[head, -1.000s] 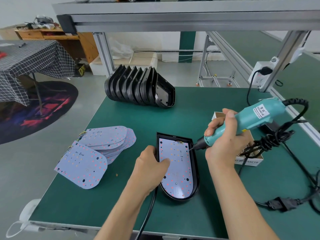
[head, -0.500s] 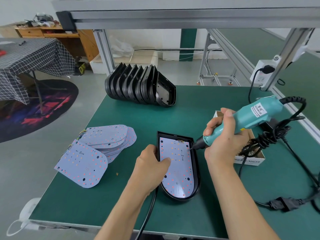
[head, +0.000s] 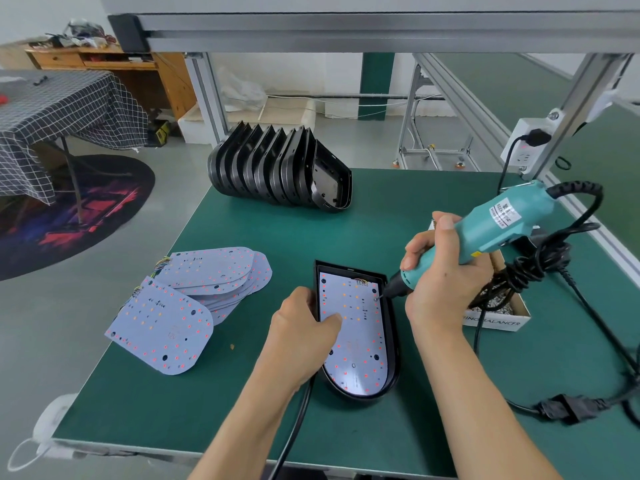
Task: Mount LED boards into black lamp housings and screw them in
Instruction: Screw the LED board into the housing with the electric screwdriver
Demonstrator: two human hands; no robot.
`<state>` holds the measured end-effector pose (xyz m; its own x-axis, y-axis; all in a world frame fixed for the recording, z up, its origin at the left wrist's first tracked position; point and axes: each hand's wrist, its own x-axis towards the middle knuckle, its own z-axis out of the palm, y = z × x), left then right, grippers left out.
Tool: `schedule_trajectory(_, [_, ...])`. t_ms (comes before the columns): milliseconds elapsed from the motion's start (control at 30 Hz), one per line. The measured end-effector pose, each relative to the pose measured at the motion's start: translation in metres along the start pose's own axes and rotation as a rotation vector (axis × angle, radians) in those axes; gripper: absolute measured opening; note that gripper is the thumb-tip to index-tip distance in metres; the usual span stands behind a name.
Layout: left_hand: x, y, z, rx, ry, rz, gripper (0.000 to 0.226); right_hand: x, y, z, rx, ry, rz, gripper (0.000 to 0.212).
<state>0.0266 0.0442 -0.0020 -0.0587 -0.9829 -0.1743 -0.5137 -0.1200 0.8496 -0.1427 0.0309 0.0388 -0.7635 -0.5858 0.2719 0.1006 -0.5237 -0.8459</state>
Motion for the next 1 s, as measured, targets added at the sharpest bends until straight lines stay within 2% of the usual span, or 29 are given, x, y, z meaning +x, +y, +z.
schedule_trajectory(200, [-0.0001, 0.0003, 0.0, 0.011, 0.005, 0.011, 0.016, -0.0033, -0.0031, 0.0035, -0.031, -0.047, -0.026, 0.014])
schedule_trajectory(500, [0.0003, 0.0001, 0.0001, 0.022, 0.01, 0.017, 0.016, -0.0032, -0.0051, 0.0049, -0.051, -0.035, -0.008, 0.021])
schedule_trajectory(1000, [0.0015, -0.0002, 0.0001, 0.012, 0.006, 0.001, 0.015, -0.002, -0.0019, 0.0039, -0.045, -0.025, 0.029, 0.021])
